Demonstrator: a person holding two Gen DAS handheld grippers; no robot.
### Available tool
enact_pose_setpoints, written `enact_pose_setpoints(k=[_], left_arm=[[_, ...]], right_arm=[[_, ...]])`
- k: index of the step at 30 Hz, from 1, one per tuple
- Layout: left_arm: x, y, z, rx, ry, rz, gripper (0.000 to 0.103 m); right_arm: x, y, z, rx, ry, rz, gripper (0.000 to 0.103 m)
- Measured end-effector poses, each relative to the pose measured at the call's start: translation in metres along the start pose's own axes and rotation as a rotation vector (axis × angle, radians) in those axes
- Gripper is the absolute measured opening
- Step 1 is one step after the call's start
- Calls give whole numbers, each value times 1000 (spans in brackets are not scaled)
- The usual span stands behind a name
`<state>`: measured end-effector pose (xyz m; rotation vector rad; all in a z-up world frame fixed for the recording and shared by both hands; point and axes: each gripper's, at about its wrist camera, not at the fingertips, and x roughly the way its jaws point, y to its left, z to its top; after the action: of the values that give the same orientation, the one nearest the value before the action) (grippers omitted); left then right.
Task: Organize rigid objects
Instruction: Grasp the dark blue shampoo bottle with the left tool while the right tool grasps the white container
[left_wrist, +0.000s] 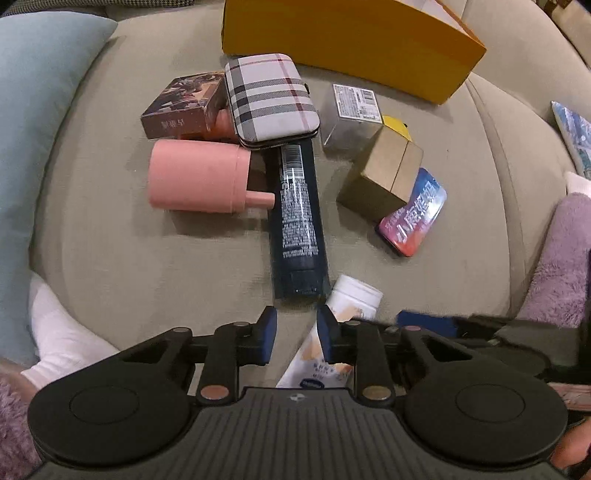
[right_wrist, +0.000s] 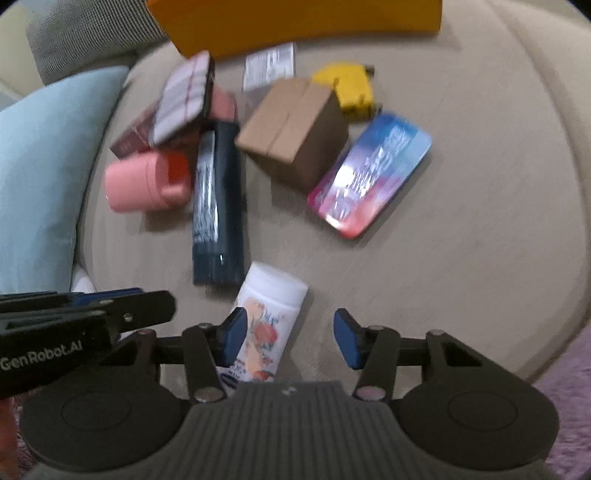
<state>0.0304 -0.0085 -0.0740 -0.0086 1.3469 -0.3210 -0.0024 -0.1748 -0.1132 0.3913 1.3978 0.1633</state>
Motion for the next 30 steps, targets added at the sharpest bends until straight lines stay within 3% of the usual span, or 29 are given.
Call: enact_pose_setpoints(k=[7,11,15,18,21,25,30], left_arm=[[8,5,11,-1,-7,12,30],[9,6,19,-4,-25,-12,30],[13,7,31,-31,-35,-16,30],[20,10,44,-81,-39,-51,30],[30,10,53,-85,-34,-16,31],[42,12,57,-114,-29,-30,45],[55,5,60,-106,-30,-21,47]], right_arm=[[24,11,2,-12,49,41,54],[20,18,8,-31,12,33,42],[4,29,23,-119,-79,-28,32],[3,32,37,-161,-120,-53,31],[8,23,49,-135,-105,-20,31],[5,18,47,-159,-99,-8,31],[7,15,41,-178,-81,-16,36]])
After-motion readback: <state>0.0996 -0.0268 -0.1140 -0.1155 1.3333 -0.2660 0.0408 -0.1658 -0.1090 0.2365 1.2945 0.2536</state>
